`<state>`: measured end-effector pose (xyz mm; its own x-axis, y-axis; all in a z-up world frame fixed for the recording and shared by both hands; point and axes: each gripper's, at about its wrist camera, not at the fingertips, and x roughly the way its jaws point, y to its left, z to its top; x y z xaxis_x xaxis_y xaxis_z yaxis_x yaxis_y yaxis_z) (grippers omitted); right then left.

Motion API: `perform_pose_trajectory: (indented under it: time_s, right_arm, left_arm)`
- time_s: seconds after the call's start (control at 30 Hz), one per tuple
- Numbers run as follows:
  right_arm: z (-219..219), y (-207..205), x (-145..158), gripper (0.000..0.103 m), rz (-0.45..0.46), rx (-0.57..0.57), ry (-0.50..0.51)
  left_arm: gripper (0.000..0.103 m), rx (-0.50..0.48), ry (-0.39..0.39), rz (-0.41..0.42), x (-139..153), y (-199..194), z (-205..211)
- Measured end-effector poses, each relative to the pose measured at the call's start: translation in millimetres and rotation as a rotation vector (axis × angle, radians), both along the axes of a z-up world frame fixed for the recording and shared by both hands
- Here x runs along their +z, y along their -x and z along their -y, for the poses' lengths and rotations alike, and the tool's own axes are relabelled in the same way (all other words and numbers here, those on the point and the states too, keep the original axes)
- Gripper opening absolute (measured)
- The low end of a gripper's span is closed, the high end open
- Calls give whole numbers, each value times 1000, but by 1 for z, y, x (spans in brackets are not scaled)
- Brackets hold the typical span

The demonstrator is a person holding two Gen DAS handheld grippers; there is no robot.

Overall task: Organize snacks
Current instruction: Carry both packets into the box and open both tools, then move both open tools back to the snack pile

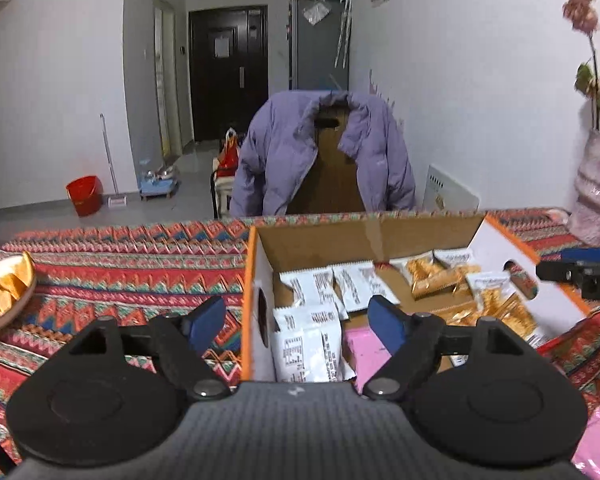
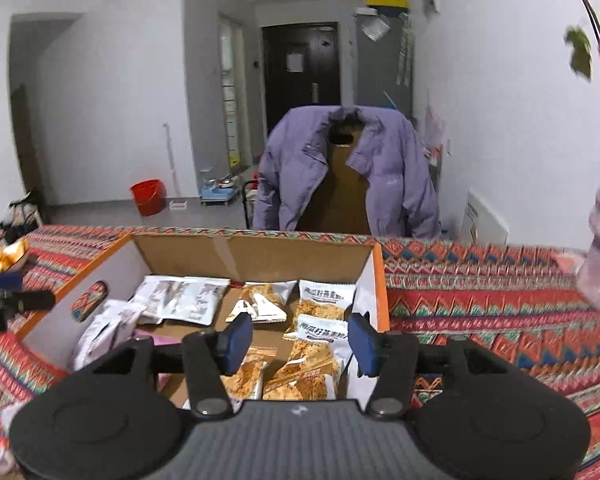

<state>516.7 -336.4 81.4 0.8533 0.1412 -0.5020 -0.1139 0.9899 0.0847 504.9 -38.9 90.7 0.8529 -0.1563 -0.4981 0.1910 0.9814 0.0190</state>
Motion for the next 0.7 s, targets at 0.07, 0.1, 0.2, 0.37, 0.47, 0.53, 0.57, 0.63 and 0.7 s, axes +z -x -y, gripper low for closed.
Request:
perform_pose_trajectory:
  time_s: [0.07,0.1,0.2,0.37,0.47,0.53,0.57,0.63,0.7]
  right_arm:
    - [-2,14,9,58,1,31,11]
    - [-3,22,13,60,5,41,15]
    - [-7,51,24,64,22,66,11]
    - [-17,106,36,74,62,108,6]
    - [-27,144,37,78,82,130,18]
    - [-35,170,36,80,99,145,29]
    - [-38,182,35,81,106,152,35]
    - [-46,207,31,83,121,163,51]
    - [-52,230,26,84,132,179,69]
  left_arm:
    - [82,4,4,13,11,10,-3]
    - [82,6,8,20,16,17,-6]
    - [83,-1,17,34,26,42,-13]
    - [86,-24,41,56,32,99,-27]
    - [88,-29,48,79,32,139,-36]
    - [89,-19,49,96,30,166,-41]
    - [89,-18,52,99,28,179,-42]
    - [90,-12,53,107,24,204,-45]
    - [90,0,45,113,21,226,-49]
